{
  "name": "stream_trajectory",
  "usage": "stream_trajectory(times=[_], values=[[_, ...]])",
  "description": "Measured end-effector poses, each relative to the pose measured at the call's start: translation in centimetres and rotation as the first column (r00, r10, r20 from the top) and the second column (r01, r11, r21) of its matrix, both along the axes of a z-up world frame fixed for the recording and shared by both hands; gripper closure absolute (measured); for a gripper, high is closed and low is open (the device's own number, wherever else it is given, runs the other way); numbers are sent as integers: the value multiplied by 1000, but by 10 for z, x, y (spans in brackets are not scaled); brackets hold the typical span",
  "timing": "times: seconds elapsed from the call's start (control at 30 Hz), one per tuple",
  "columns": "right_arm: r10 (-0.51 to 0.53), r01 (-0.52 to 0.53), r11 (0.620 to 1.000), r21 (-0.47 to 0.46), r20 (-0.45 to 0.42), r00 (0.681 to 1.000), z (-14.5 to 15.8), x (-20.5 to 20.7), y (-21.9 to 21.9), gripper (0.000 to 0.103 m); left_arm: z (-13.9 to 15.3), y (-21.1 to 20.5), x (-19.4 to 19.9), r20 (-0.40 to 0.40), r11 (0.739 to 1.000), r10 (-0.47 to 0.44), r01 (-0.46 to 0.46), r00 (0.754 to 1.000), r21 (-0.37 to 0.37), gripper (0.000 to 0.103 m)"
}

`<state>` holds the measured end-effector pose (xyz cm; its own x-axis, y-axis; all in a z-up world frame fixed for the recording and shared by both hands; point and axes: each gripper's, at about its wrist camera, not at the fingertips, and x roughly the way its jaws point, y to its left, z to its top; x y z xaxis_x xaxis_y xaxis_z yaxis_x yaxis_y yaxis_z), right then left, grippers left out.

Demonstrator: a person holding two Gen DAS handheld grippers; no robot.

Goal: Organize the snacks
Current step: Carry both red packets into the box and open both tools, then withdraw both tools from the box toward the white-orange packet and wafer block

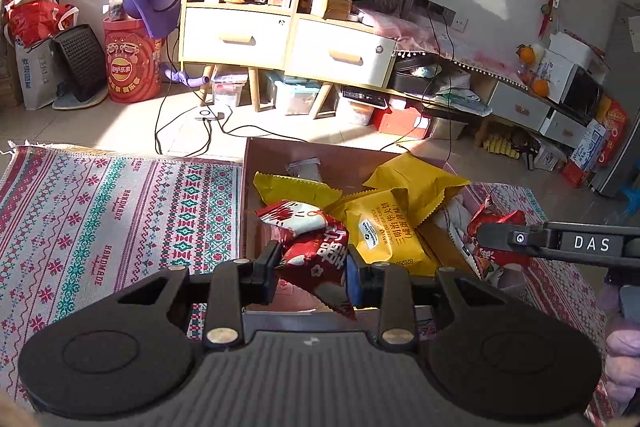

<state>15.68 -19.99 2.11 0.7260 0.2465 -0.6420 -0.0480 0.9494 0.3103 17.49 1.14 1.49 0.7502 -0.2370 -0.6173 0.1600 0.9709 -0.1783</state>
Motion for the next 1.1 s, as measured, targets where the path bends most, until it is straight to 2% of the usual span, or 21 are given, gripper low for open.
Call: stream_trajectory(times=[0.23,0.37,0.43,0.6,0.7,0.73,0.93,1.1], values=[[22,-21,999,-37,17,1000,-3,6,2,74,-16,-1,11,-47,1000,16,-15,999,21,64],[10,-10,999,-42,4,1000,-6,3,2,70,-16,0,10,-48,999,22,-20,999,41,61],[12,-12,999,-49,3,1000,-4,0,3,62,-13,1,7,-45,999,14,-12,999,45,50],[4,-3,997,-73,19,1000,5,-10,7,43,-3,1,-1,-31,999,-10,11,999,35,33],[-1,3,997,-74,23,1000,11,-18,6,33,5,-2,-11,-11,999,-16,17,1000,50,15],[-3,4,997,-78,23,1000,13,-20,5,29,8,-2,-15,-8,998,-20,20,1000,57,12],[-24,25,994,-109,11,1000,18,-39,0,16,21,7,-35,-46,995,-14,18,999,99,1],[-16,15,990,-144,-4,1000,11,-51,0,11,20,12,-46,-85,989,2,11,996,146,0]])
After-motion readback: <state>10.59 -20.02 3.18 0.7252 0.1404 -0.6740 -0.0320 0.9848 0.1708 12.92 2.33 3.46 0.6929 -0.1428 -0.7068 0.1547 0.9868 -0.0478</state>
